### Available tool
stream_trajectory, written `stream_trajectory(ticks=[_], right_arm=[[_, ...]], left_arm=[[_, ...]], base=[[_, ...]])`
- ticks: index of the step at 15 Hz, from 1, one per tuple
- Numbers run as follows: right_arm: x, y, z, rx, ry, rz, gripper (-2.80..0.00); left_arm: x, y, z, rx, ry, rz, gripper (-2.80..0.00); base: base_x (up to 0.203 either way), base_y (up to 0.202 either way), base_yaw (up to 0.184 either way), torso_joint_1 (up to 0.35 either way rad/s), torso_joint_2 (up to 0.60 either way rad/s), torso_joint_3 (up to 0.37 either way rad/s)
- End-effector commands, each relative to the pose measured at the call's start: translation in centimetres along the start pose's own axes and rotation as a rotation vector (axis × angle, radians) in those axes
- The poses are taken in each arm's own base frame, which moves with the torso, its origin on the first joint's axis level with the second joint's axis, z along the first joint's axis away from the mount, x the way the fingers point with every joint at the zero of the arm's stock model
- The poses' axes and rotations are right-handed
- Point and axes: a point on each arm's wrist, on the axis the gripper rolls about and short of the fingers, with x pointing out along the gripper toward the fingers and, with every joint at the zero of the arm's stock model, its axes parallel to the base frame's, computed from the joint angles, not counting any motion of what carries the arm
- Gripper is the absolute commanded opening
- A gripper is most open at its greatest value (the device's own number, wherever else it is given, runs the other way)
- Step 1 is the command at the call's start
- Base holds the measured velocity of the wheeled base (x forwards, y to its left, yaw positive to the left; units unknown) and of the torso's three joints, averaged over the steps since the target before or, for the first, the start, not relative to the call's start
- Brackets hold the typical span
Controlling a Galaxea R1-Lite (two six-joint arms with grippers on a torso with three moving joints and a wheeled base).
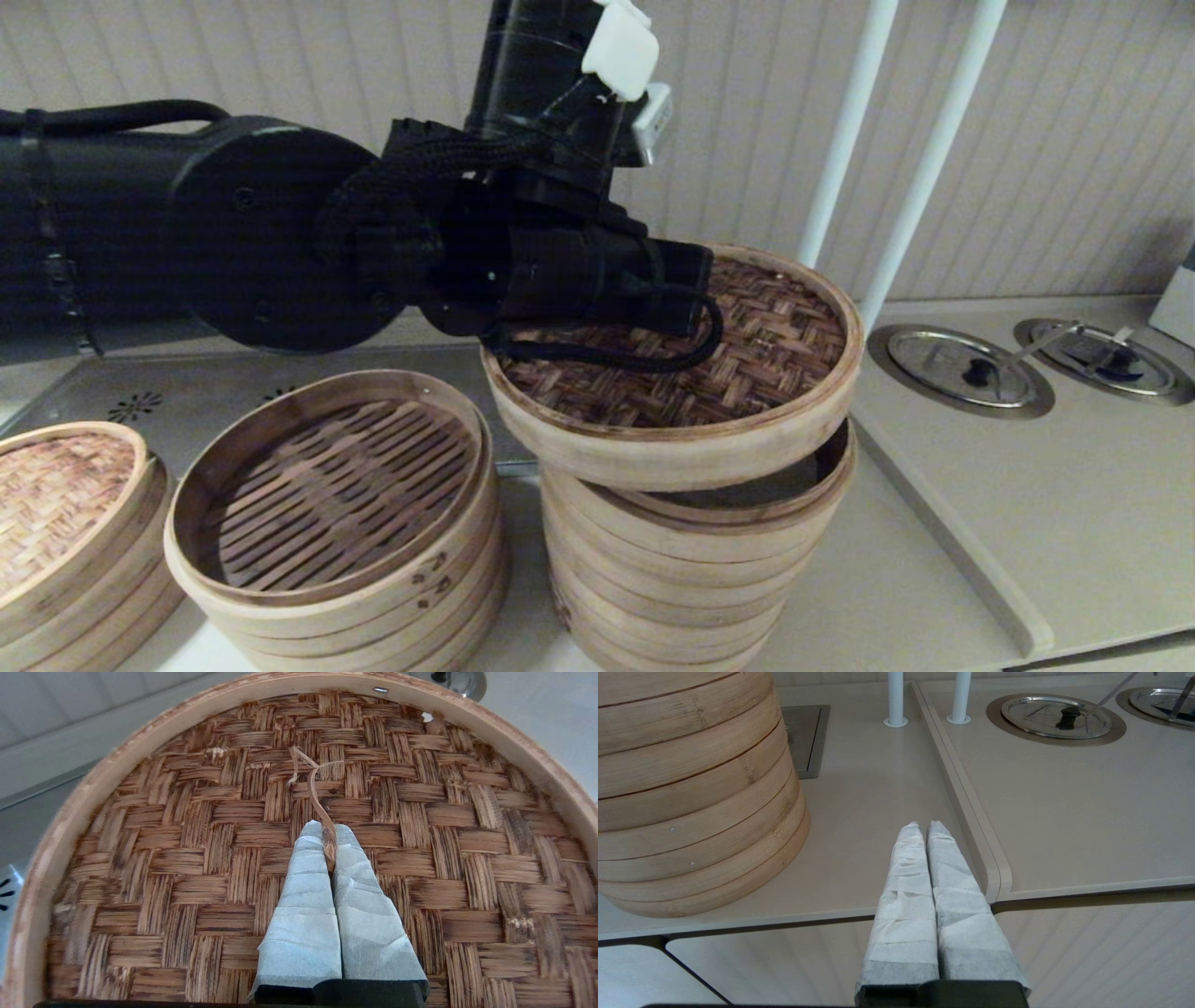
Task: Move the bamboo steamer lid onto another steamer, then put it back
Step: Put the steamer
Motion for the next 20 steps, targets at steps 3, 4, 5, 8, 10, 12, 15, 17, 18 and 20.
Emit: stream_trajectory(ticks=[3, 4, 5, 8, 10, 12, 15, 17, 18, 20], right_arm=[[0.0, 0.0, -0.1, 0.000, 0.004, -0.001, -2.80], [0.0, 0.0, -0.1, 0.000, 0.004, -0.001, -2.80], [0.0, 0.0, -0.1, 0.000, 0.003, -0.001, -2.80], [0.0, 0.0, -0.1, 0.000, 0.005, -0.001, -2.80], [0.0, 0.0, -0.1, 0.000, 0.003, 0.000, -2.80], [0.0, 0.0, -0.1, 0.000, 0.005, 0.001, -2.80], [0.0, 0.0, -0.1, 0.000, 0.005, 0.001, -2.80], [0.0, 0.0, -0.1, 0.000, 0.003, 0.000, -2.80], [0.0, 0.0, -0.1, 0.000, 0.003, 0.001, -2.80], [0.0, 0.0, -0.1, 0.000, 0.005, -0.001, -2.80]], left_arm=[[2.5, -1.0, -1.4, 0.011, 0.038, -0.002, -2.80], [3.0, -1.1, -1.7, 0.013, 0.046, -0.001, -2.80], [3.3, -1.3, -1.7, 0.013, 0.043, 0.001, -2.80], [4.0, -1.5, -1.7, 0.017, 0.037, 0.036, -2.80], [4.0, -1.5, -1.8, 0.020, 0.043, 0.036, -2.80], [3.9, -1.8, -1.9, 0.021, 0.045, 0.029, -2.80], [3.6, -2.8, -2.1, 0.031, 0.048, 0.009, -2.80], [3.7, -3.1, -2.4, 0.036, 0.056, 0.003, -2.80], [3.8, -3.1, -2.5, 0.038, 0.058, 0.004, -2.80], [4.3, -3.2, -2.7, 0.039, 0.065, 0.005, -2.80]], base=[[0.000, 0.000, 0.000, 0.000, 0.00, 0.000], [0.000, 0.000, 0.000, 0.000, 0.00, 0.000], [0.000, 0.000, 0.000, 0.000, 0.00, 0.000], [0.000, 0.000, 0.000, 0.000, 0.00, 0.000], [0.000, 0.000, 0.000, 0.000, 0.00, 0.000], [0.000, 0.000, 0.000, 0.000, 0.00, 0.000], [0.000, 0.000, 0.000, 0.000, 0.00, 0.000], [0.000, 0.000, 0.000, 0.000, 0.00, 0.000], [0.000, 0.000, 0.000, 0.000, 0.00, 0.000], [0.000, 0.000, 0.000, 0.000, 0.00, 0.000]])
